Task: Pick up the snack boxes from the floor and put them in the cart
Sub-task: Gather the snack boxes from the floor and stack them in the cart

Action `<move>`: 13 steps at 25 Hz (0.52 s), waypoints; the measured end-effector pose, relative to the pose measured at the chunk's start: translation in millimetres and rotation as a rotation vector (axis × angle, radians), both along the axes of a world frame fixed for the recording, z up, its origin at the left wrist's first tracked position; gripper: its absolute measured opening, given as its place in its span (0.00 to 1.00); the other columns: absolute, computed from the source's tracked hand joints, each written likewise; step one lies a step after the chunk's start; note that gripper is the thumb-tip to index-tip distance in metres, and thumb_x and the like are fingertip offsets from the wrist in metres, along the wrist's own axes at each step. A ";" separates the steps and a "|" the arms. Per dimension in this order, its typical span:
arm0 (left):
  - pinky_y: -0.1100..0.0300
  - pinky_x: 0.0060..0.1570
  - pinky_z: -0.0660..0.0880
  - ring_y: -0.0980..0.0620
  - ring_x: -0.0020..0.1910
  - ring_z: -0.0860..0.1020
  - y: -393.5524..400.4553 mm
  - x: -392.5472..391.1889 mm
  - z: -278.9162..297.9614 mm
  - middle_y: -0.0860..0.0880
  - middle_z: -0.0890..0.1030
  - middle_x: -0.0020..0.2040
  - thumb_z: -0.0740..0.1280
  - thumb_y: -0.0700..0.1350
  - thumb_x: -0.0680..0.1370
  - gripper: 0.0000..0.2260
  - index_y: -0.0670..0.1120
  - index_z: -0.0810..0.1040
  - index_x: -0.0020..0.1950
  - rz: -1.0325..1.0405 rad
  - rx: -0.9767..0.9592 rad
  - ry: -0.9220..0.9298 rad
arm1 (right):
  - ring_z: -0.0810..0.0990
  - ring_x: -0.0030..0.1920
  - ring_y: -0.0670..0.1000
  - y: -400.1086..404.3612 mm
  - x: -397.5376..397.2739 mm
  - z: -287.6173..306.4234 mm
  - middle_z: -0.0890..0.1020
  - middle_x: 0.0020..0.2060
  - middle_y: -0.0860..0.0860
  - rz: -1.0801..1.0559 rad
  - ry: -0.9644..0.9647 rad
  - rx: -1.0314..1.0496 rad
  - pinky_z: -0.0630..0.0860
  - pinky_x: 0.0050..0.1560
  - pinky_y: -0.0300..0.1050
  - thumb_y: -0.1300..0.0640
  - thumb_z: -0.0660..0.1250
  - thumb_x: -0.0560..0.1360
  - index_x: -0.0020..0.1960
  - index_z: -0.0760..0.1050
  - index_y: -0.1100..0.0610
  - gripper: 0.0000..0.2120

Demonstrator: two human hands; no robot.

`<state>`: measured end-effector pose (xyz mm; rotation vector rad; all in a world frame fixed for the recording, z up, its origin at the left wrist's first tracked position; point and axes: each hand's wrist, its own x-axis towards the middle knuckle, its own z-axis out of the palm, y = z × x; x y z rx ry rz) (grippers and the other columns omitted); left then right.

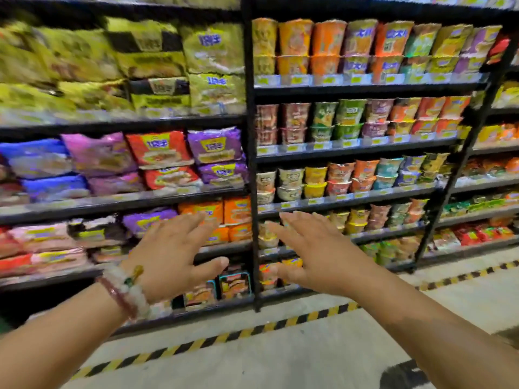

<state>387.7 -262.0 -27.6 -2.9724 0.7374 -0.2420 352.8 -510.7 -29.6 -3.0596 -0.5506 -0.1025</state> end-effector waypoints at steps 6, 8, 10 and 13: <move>0.54 0.71 0.54 0.54 0.75 0.54 110.2 -14.3 -1.4 0.55 0.54 0.77 0.21 0.77 0.52 0.57 0.59 0.51 0.76 0.269 -0.008 -0.032 | 0.46 0.76 0.49 105.8 66.6 -3.5 0.50 0.77 0.46 0.326 -0.005 0.000 0.44 0.74 0.49 0.25 0.39 0.67 0.77 0.43 0.40 0.41; 0.55 0.70 0.55 0.54 0.75 0.55 142.5 -18.4 -4.3 0.56 0.54 0.77 0.22 0.77 0.53 0.56 0.58 0.51 0.76 0.364 -0.007 -0.045 | 0.47 0.76 0.49 139.5 91.2 -4.8 0.50 0.77 0.46 0.437 0.002 -0.008 0.45 0.74 0.50 0.26 0.41 0.70 0.77 0.44 0.40 0.39; 0.56 0.70 0.54 0.55 0.75 0.55 167.6 -21.5 -3.5 0.56 0.54 0.77 0.23 0.78 0.53 0.56 0.58 0.52 0.76 0.467 -0.013 -0.056 | 0.49 0.75 0.50 171.3 115.0 -5.9 0.50 0.77 0.46 0.552 -0.003 -0.028 0.48 0.74 0.49 0.27 0.43 0.72 0.77 0.45 0.40 0.37; 0.58 0.71 0.52 0.56 0.75 0.53 195.8 -23.1 -1.5 0.56 0.52 0.77 0.26 0.79 0.52 0.56 0.59 0.51 0.76 0.624 -0.015 -0.077 | 0.50 0.75 0.51 216.0 151.1 -2.6 0.50 0.77 0.46 0.701 -0.021 -0.058 0.52 0.73 0.51 0.28 0.45 0.74 0.77 0.45 0.41 0.36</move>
